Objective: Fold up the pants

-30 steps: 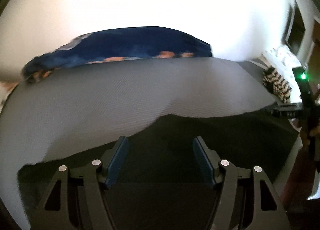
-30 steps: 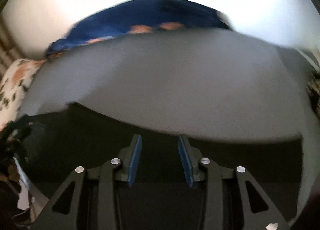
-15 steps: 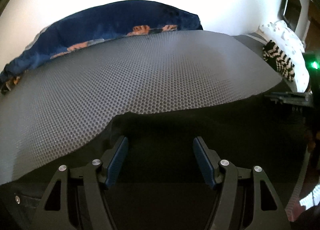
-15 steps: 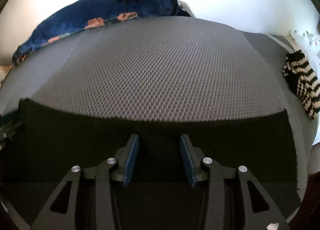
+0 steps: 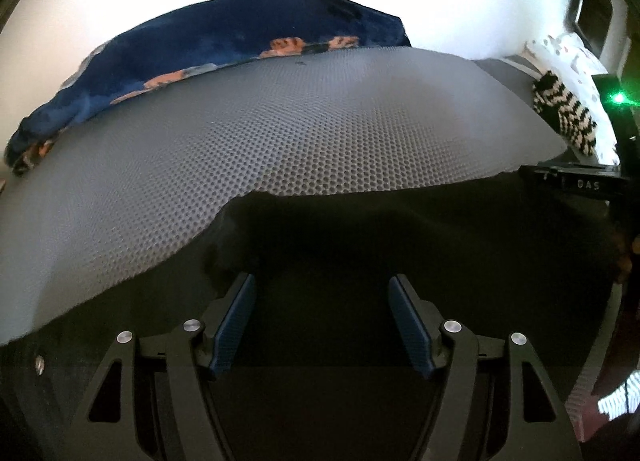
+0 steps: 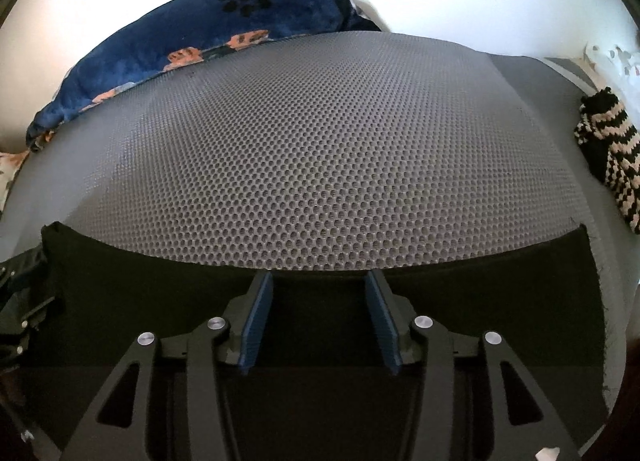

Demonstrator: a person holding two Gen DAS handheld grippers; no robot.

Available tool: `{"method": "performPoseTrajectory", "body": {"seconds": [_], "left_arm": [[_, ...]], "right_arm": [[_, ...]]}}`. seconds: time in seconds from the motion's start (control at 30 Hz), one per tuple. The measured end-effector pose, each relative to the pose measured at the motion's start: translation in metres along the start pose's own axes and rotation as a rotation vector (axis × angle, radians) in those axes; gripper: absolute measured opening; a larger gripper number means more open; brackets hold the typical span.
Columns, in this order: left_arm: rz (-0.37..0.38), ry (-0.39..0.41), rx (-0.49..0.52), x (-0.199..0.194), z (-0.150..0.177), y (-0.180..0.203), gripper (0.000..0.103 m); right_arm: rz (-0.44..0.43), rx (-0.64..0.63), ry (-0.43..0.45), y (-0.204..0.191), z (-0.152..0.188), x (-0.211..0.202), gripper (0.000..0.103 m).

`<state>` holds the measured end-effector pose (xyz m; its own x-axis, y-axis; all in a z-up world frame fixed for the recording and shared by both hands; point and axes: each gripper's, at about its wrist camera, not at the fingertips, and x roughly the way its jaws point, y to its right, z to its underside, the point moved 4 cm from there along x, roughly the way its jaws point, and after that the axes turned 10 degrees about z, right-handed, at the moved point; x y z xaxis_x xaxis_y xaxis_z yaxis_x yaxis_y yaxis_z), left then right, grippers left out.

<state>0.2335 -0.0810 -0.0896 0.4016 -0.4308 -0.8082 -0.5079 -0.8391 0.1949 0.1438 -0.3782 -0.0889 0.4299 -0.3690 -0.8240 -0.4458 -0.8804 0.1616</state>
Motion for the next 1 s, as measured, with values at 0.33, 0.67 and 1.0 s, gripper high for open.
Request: {"method": "performPoseTrajectory", "body": {"seconds": [0.33,0.67,1.0], "left_arm": [[-0.099,0.027,-0.090,-0.032,0.037,0.000,0.070],[-0.165,0.057,-0.161,-0.061,0.074,-0.012,0.071],[-0.191,0.064,-0.199,-0.067,0.093,-0.016,0.071]], "right_arm": [[-0.010,-0.004,0.027,0.001,0.012,-0.027,0.046],[-0.059,0.149,-0.006,0.057,0.059,-0.065,0.049],[0.005,0.353,-0.057,0.136,0.116,-0.082,0.049]]}}
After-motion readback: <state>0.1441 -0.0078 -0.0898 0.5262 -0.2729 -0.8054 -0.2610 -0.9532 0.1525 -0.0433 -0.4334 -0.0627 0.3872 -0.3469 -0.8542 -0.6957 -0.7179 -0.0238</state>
